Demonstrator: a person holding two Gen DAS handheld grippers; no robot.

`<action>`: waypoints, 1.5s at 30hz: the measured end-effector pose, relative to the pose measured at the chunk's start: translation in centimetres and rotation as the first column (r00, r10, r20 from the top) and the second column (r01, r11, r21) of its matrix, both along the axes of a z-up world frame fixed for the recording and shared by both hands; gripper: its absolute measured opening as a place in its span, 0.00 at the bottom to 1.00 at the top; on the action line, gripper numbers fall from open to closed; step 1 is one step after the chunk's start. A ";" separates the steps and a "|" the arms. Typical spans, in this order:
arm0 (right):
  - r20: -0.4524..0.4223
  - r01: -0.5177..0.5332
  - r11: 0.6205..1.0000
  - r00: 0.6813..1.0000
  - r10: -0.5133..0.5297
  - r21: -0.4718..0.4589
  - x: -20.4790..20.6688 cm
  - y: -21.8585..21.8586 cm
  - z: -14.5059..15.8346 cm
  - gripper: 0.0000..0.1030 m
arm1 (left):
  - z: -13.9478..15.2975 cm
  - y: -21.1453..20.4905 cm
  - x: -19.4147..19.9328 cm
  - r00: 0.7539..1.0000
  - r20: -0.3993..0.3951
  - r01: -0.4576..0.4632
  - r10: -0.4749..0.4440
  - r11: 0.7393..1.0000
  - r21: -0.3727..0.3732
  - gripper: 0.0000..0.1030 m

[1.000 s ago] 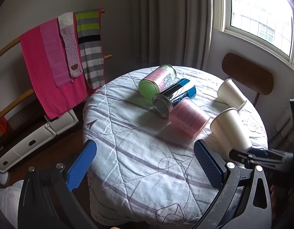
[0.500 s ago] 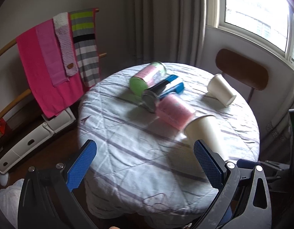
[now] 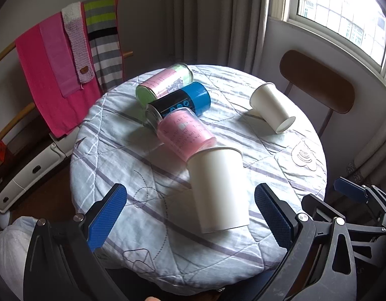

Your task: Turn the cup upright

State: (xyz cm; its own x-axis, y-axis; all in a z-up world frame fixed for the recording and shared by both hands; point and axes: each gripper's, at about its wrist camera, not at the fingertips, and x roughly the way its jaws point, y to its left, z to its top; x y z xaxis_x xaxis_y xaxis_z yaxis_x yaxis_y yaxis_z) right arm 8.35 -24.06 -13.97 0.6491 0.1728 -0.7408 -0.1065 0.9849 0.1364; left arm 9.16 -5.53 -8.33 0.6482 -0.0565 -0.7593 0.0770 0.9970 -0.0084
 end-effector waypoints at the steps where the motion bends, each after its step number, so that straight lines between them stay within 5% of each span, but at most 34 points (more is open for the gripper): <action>1: -0.003 0.000 1.000 1.000 0.000 0.002 0.2 -0.4 -0.1 0.78 | -0.1 -0.2 0.2 1.000 -0.008 -0.003 0.003 1.000 0.003 1.00; 12: -0.017 -0.023 1.000 1.000 0.023 -0.011 2.1 -3.7 -1.3 0.78 | -1.7 -2.1 4.5 0.981 -0.188 -0.058 0.043 0.995 -0.077 1.00; 23: -0.042 -0.052 0.999 0.998 0.052 0.012 4.3 -4.9 -2.7 0.78 | -4.6 -2.4 8.6 0.948 -0.296 -0.123 0.115 0.992 -0.006 0.99; 28: -0.054 -0.048 0.999 0.997 0.049 0.026 4.8 -5.3 -3.3 0.78 | -5.2 -2.7 8.9 0.948 -0.306 -0.097 0.090 0.995 -0.009 0.74; 36: -0.056 -0.044 0.999 0.997 0.045 0.028 4.4 -5.0 -3.2 0.78 | -2.4 -4.1 6.8 0.992 -0.124 -0.006 0.004 1.000 -0.012 0.70; 45: -0.044 -0.031 0.999 0.999 0.032 0.026 3.7 -4.6 -2.6 0.78 | -1.1 -4.7 5.3 0.998 -0.006 0.058 -0.058 0.998 -0.014 0.69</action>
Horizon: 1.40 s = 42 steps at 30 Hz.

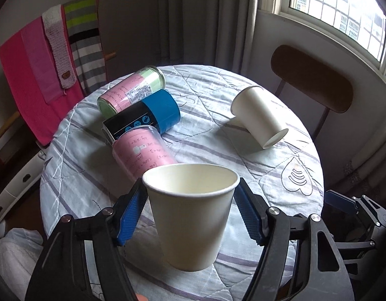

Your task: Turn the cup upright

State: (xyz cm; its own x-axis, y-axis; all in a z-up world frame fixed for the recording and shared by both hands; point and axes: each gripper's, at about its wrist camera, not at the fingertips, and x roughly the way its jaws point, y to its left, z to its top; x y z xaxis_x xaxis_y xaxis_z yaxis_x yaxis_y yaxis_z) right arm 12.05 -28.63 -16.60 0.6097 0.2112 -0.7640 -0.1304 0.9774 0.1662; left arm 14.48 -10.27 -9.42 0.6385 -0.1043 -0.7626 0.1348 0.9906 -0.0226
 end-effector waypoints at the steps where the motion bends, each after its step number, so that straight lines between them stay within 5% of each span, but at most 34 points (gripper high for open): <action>1: -0.003 0.004 1.000 1.000 -0.004 0.003 0.1 0.0 0.0 0.78 | 0.0 0.1 -0.1 1.000 0.005 0.005 -0.005 1.000 -0.005 0.69; 18: 0.023 -0.019 1.000 1.000 0.020 -0.020 -0.1 2.6 0.6 0.78 | -0.5 2.7 -3.7 0.998 0.003 0.060 -0.060 0.998 -0.034 0.70; 25: 0.029 -0.028 0.999 0.999 0.029 -0.032 -0.4 3.3 0.9 0.78 | 0.0 3.3 -4.8 0.997 0.023 0.076 -0.075 0.996 -0.041 0.90; 42: 0.111 -0.023 0.996 0.993 0.032 -0.085 -4.6 5.5 4.5 0.78 | 3.0 5.7 -9.8 0.989 0.090 0.122 -0.117 0.991 -0.060 0.95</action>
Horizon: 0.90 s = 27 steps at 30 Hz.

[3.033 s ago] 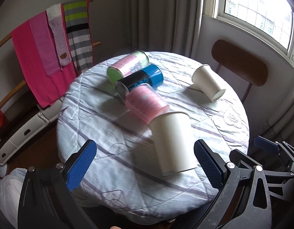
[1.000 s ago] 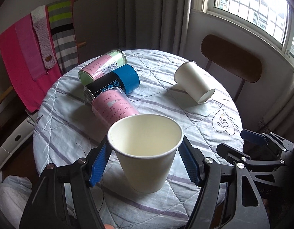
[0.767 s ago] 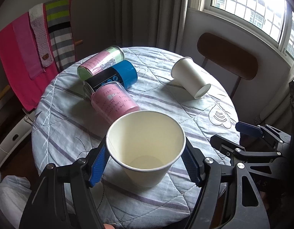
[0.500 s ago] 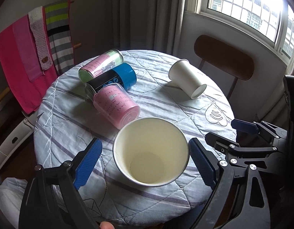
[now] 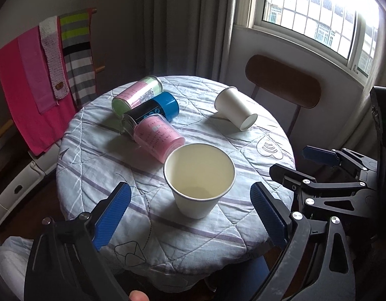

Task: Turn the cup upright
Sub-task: 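Lower the upright cup onto the table and open the right gripper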

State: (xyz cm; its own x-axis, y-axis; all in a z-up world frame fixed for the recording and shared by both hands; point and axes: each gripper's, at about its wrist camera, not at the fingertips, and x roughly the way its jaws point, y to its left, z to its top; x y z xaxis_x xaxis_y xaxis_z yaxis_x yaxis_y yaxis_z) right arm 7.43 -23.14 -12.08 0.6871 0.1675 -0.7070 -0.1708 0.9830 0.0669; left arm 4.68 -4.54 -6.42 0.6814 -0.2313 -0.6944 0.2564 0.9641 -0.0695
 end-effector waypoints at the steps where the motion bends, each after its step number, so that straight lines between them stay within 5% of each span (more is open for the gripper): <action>1: 0.013 -0.001 1.000 1.000 0.001 -0.003 -0.4 0.2 0.3 0.78 | 0.4 0.3 -0.4 1.000 0.015 -0.002 0.002 1.000 0.000 0.95; 16: 0.162 -0.006 0.999 0.987 0.012 -0.035 -4.8 2.4 4.9 0.78 | 4.9 5.8 -4.7 0.957 0.234 -0.188 0.172 0.981 0.050 1.00; 27: 0.190 -0.010 0.998 0.982 0.023 -0.070 -6.0 3.7 5.8 0.78 | 4.5 6.6 -5.0 0.961 0.217 -0.179 0.169 0.983 0.032 1.00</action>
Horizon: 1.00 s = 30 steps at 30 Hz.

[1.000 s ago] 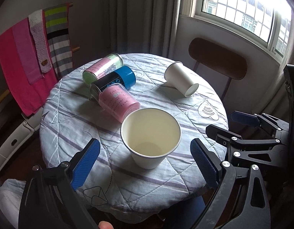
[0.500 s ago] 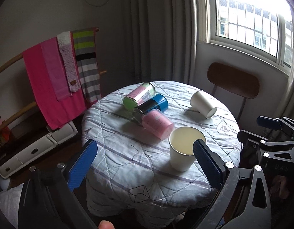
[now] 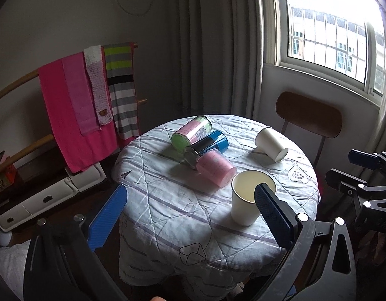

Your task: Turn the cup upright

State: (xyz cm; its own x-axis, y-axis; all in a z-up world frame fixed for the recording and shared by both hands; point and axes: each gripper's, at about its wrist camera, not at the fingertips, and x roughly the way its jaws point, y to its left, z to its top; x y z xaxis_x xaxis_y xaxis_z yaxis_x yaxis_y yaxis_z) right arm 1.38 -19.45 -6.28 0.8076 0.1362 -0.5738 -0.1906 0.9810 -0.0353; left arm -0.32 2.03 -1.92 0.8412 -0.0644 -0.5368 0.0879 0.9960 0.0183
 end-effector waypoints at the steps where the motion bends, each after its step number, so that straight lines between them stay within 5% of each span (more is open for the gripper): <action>1: -0.001 0.001 1.000 1.000 -0.001 0.000 0.0 0.0 0.0 0.78 | 0.0 0.1 0.0 1.000 -0.002 -0.002 0.002 1.000 -0.002 1.00; 15: 0.097 -0.026 0.999 0.995 0.021 0.045 -0.2 -0.4 0.3 0.78 | 0.1 -0.6 -0.4 0.995 0.096 0.029 -0.028 0.999 -0.014 1.00; 30: 0.074 -0.050 0.999 0.996 0.049 0.001 2.3 -1.8 -0.5 0.78 | -0.2 -0.9 1.5 0.998 0.061 0.017 -0.016 0.999 -0.032 1.00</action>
